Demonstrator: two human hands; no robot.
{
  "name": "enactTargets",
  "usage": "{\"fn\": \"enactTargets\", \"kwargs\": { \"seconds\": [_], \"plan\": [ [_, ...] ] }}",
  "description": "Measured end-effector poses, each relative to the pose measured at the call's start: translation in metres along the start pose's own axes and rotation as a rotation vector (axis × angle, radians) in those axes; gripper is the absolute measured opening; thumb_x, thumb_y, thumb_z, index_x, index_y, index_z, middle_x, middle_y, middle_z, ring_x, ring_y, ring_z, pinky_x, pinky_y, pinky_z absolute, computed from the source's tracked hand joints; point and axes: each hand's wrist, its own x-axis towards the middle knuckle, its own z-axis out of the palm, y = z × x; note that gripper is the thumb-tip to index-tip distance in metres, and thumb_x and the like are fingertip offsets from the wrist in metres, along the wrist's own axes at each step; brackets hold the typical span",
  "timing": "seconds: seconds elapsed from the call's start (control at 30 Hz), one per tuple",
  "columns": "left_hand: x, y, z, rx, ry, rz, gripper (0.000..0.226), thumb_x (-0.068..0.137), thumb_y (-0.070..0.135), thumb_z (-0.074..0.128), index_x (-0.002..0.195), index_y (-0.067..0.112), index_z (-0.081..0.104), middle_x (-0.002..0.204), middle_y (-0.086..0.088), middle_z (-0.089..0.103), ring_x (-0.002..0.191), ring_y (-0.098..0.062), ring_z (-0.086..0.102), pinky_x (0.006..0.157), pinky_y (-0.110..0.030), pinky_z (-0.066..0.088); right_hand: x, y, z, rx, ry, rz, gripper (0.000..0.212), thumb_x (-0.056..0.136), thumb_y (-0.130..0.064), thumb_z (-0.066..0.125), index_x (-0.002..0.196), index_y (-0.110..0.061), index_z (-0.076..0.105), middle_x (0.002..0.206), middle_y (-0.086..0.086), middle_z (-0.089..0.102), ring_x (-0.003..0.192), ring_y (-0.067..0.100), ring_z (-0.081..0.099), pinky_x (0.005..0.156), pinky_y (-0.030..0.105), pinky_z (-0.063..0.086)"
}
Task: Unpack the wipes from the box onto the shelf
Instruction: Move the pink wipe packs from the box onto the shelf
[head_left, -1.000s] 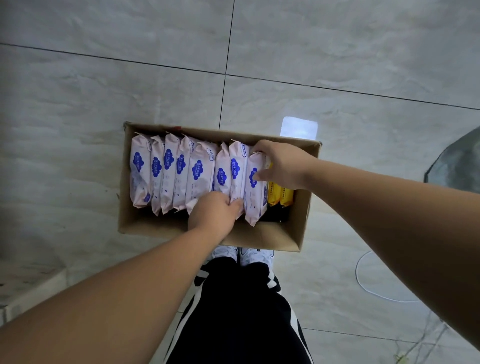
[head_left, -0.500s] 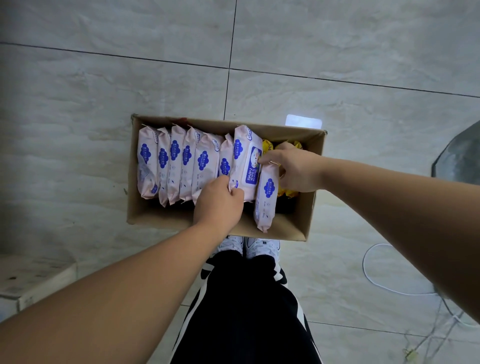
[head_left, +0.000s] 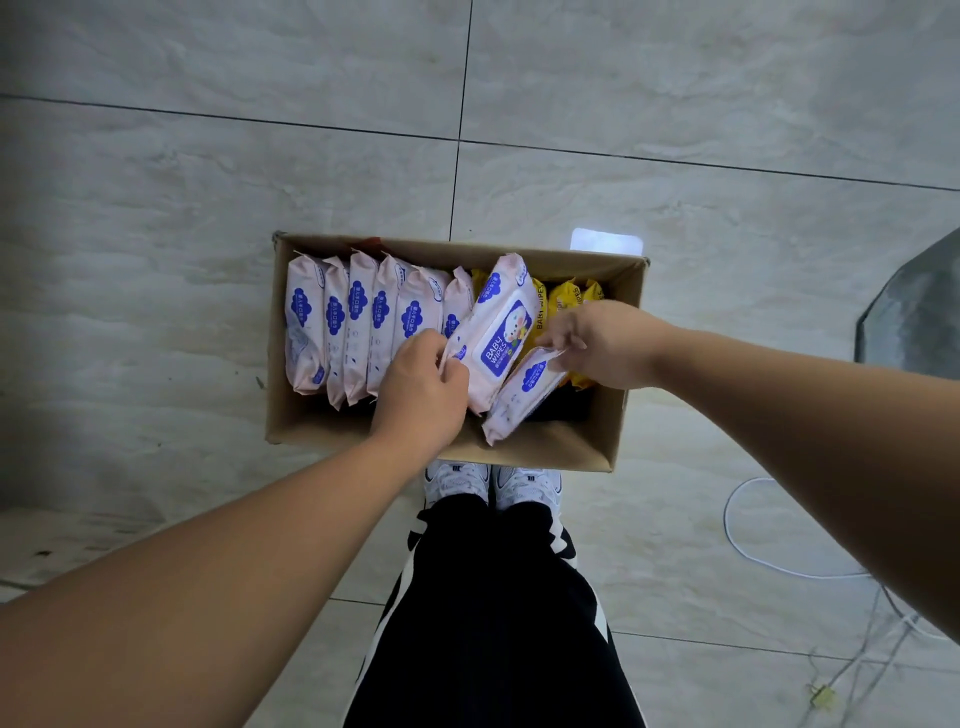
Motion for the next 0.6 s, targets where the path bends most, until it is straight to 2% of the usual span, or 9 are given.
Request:
{"fn": "enactTargets", "kwargs": {
  "seconds": [0.07, 0.17, 0.27, 0.37, 0.47, 0.6],
  "plan": [
    [-0.002, 0.009, -0.010, -0.046, 0.003, 0.005, 0.011, 0.098, 0.020, 0.048, 0.104, 0.013, 0.054, 0.102, -0.003, 0.063, 0.091, -0.023, 0.059, 0.072, -0.037, 0.050, -0.010, 0.001, 0.000, 0.093, 0.035, 0.053, 0.028, 0.091, -0.023, 0.068, 0.072, -0.020, 0.048, 0.080, 0.000, 0.063, 0.082, 0.024, 0.058, 0.068, 0.033, 0.048],
    [-0.002, 0.022, -0.027, -0.066, -0.007, 0.001, 0.012, 0.103, 0.024, 0.045, 0.109, 0.016, 0.051, 0.100, 0.001, 0.063, 0.087, -0.020, 0.059, 0.061, -0.029, 0.042, -0.026, -0.001, -0.007, 0.199, 0.098, 0.107, 0.027, 0.092, -0.023, 0.068, 0.075, -0.016, 0.049, 0.069, 0.000, 0.051, 0.067, 0.021, 0.046, 0.058, 0.032, 0.036],
    [0.001, 0.033, -0.047, -0.102, -0.005, 0.020, 0.012, 0.104, 0.026, 0.046, 0.109, 0.018, 0.052, 0.099, 0.001, 0.064, 0.088, -0.023, 0.059, 0.068, -0.032, 0.041, -0.042, -0.007, -0.018, 0.300, 0.122, 0.169, 0.032, 0.092, -0.026, 0.069, 0.071, -0.017, 0.047, 0.070, 0.000, 0.052, 0.064, 0.018, 0.045, 0.057, 0.031, 0.036],
    [0.002, 0.048, -0.075, -0.155, -0.007, 0.016, 0.007, 0.104, 0.028, 0.049, 0.105, 0.023, 0.052, 0.100, 0.005, 0.062, 0.094, -0.020, 0.058, 0.075, -0.032, 0.040, -0.062, -0.019, -0.034, 0.359, 0.153, 0.180, 0.031, 0.091, -0.029, 0.070, 0.072, -0.016, 0.050, 0.075, 0.002, 0.058, 0.069, 0.018, 0.050, 0.061, 0.032, 0.040],
    [-0.001, 0.066, -0.108, -0.242, -0.007, 0.016, 0.007, 0.103, 0.027, 0.053, 0.101, 0.022, 0.056, 0.096, 0.004, 0.065, 0.091, -0.019, 0.061, 0.078, -0.035, 0.047, -0.086, -0.034, -0.049, 0.446, 0.210, 0.149, 0.031, 0.091, -0.029, 0.071, 0.074, -0.013, 0.050, 0.073, 0.002, 0.055, 0.066, 0.016, 0.048, 0.059, 0.031, 0.038],
    [-0.010, 0.102, -0.166, -0.320, -0.020, 0.051, 0.012, 0.104, 0.027, 0.052, 0.092, 0.024, 0.054, 0.084, 0.002, 0.064, 0.074, -0.017, 0.058, 0.066, -0.032, 0.047, -0.122, -0.066, -0.071, 0.590, 0.271, 0.073, 0.038, 0.092, -0.026, 0.072, 0.067, -0.017, 0.044, 0.057, -0.012, 0.046, 0.054, 0.007, 0.040, 0.051, 0.024, 0.033]
  ]
}}
